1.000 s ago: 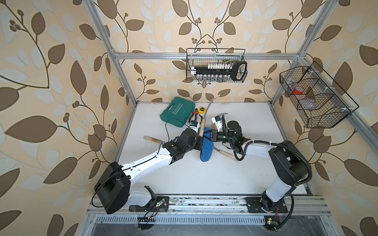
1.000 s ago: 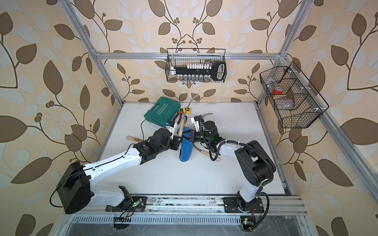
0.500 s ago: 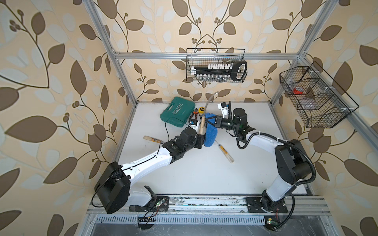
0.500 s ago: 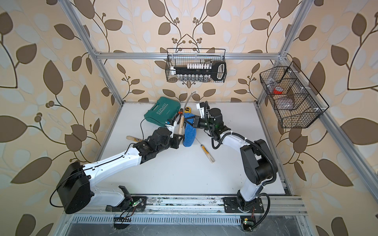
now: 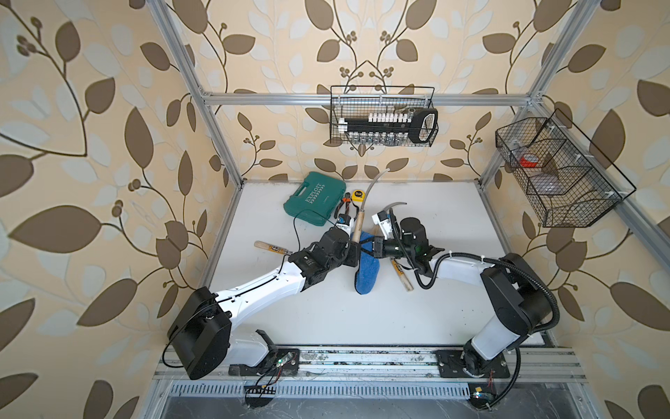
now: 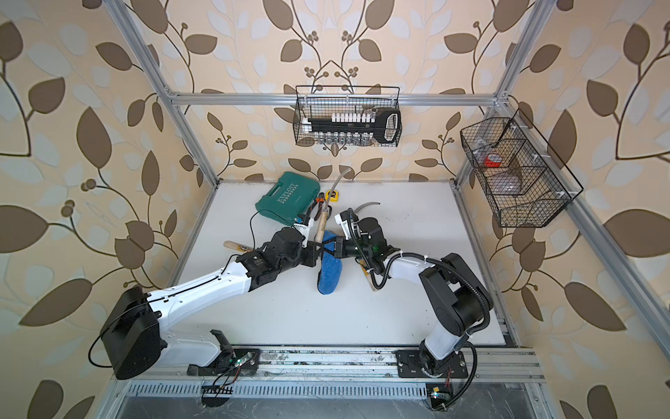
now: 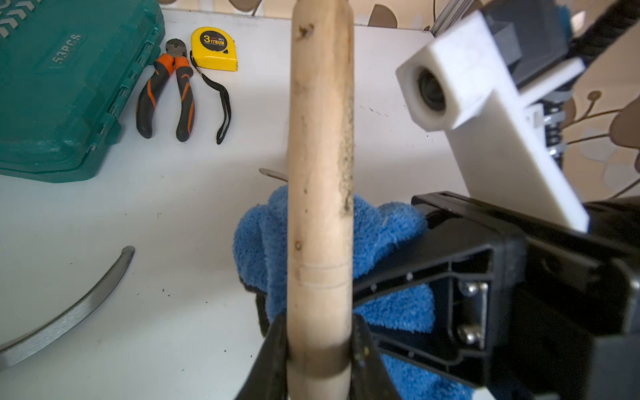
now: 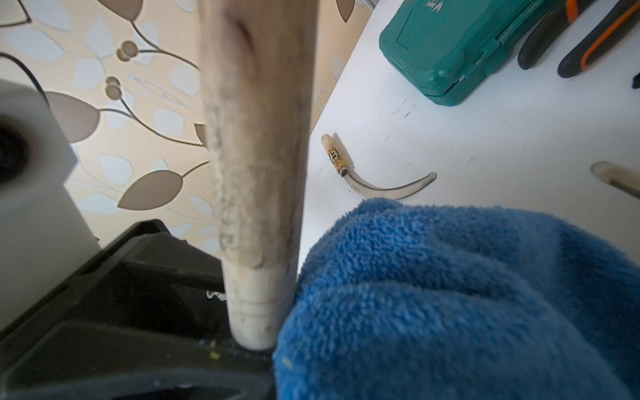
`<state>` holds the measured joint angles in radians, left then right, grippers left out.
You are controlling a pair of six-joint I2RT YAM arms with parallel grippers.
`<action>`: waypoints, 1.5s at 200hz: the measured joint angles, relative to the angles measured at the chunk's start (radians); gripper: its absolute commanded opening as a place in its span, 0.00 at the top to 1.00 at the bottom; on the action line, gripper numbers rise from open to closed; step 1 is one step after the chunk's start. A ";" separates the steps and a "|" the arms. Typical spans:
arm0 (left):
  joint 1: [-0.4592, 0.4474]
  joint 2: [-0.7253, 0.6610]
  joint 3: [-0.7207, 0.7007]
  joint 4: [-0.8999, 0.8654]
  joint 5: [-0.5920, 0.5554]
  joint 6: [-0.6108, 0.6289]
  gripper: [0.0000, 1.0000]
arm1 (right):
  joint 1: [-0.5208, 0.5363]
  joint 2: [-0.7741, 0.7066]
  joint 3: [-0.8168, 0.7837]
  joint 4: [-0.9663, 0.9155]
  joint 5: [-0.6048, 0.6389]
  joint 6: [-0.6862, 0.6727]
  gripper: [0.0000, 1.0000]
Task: Wipe small sickles with rags
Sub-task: Wipe the small sickle.
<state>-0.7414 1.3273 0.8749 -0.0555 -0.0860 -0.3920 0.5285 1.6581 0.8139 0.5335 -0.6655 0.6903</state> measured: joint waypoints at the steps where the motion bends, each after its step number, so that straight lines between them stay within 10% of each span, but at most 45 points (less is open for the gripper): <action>1: 0.000 0.000 0.000 0.000 0.000 0.000 1.00 | 0.000 -0.001 0.000 -0.001 0.000 0.000 1.00; 133: 0.002 -0.005 0.001 0.074 -0.024 -0.001 1.00 | -0.125 0.011 0.292 -0.133 -0.045 0.001 1.00; 300: -0.012 -0.004 -0.013 0.010 0.001 0.004 1.00 | 0.000 -0.247 -0.043 -0.109 0.074 -0.066 1.00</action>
<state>-0.7532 1.3231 0.8616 -0.0452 -0.0853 -0.3878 0.5282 1.4109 0.7704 0.4248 -0.5915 0.6243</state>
